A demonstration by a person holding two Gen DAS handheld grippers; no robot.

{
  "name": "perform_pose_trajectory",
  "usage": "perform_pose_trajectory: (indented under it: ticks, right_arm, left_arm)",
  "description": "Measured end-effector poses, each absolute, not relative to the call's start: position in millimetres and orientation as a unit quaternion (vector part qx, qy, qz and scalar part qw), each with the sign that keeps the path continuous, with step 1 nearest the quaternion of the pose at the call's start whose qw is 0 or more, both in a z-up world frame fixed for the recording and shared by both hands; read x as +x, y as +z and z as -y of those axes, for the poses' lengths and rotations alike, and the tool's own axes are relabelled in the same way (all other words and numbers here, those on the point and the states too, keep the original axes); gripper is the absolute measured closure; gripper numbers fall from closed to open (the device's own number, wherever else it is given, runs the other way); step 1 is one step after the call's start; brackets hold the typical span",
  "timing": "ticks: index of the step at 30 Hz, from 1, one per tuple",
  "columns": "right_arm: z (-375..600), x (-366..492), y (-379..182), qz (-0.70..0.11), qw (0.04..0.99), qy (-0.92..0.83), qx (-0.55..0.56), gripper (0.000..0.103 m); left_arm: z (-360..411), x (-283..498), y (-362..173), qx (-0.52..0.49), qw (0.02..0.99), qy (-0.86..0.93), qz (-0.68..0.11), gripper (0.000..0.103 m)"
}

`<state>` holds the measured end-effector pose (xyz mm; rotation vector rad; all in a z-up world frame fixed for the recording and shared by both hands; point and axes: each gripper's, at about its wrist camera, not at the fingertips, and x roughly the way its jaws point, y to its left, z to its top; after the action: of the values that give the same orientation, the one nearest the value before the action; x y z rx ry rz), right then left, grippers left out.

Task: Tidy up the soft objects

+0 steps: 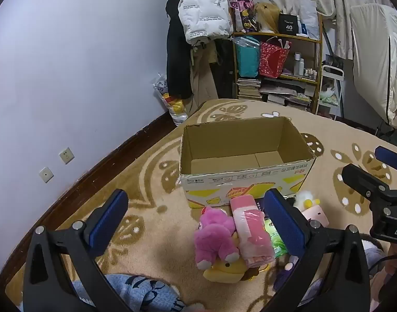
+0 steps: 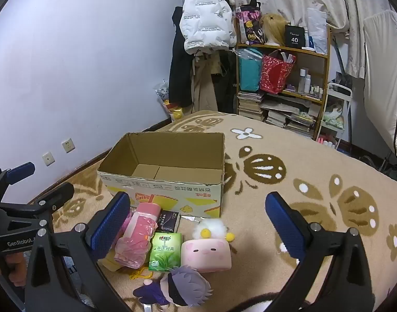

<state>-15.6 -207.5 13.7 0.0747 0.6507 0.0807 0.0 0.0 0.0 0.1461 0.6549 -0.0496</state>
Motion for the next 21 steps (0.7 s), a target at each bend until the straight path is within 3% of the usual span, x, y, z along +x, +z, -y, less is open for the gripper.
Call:
perform_pose_trajectory:
  ticks: [21]
  right_arm:
    - [208.8, -17.2, 13.5, -0.325, 0.944, 0.038, 0.037, 0.0]
  left_arm:
    - [5.5, 0.1, 3.6, 0.082, 0.945, -0.026, -0.316, 0.0]
